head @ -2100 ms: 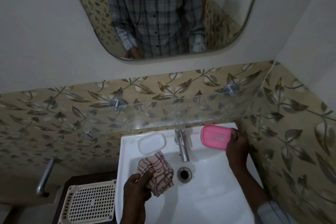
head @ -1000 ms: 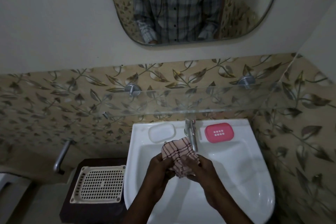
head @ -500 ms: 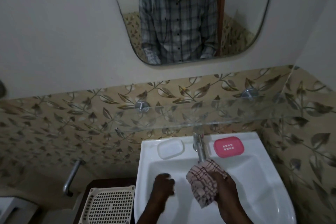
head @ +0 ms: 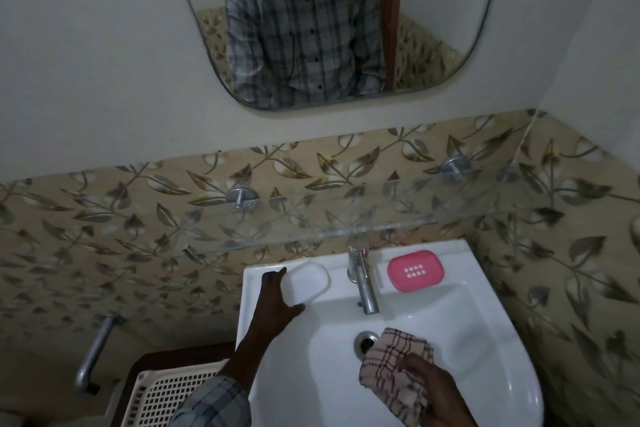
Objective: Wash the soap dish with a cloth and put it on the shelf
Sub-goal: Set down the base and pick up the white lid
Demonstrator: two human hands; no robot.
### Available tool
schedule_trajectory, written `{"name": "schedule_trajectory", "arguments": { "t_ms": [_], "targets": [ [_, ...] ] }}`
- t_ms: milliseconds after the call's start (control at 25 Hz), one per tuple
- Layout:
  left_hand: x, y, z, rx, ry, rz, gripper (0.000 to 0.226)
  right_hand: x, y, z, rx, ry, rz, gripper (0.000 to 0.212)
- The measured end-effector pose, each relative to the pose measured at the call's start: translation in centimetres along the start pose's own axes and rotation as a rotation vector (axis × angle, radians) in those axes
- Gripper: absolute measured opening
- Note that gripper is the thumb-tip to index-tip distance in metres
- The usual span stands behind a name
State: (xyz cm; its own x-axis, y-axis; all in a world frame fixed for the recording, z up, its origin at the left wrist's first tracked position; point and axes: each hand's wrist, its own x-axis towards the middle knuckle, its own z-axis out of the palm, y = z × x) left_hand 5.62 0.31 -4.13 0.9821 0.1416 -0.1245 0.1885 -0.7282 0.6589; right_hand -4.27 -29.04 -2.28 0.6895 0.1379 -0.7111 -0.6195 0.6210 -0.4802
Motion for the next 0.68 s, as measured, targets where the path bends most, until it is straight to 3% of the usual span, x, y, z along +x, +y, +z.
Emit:
{"name": "schedule_trajectory", "arguments": {
  "t_ms": [160, 280, 440, 680],
  "targets": [
    [-3.3, 1.5, -0.6, -0.028, 0.057, 0.218, 0.100, -0.4, -0.8, 0.2, 0.065, -0.002, 0.026, 0.040],
    [-5.8, 3.3, -0.8, 0.037, -0.011, 0.355, 0.101, -0.3, -1.4, 0.9, 0.022, -0.008, 0.008, 0.045],
    [-8.1, 6.4, 0.0, 0.262, -0.100, 0.545, 0.089, -0.4, -1.7, 1.4, 0.025, -0.027, -0.038, 0.054],
    [-8.5, 7.9, -0.2, 0.589, -0.131, 0.906, 0.091, -1.0, -1.9, 0.8, 0.030, -0.032, -0.034, 0.052]
  ]
}}
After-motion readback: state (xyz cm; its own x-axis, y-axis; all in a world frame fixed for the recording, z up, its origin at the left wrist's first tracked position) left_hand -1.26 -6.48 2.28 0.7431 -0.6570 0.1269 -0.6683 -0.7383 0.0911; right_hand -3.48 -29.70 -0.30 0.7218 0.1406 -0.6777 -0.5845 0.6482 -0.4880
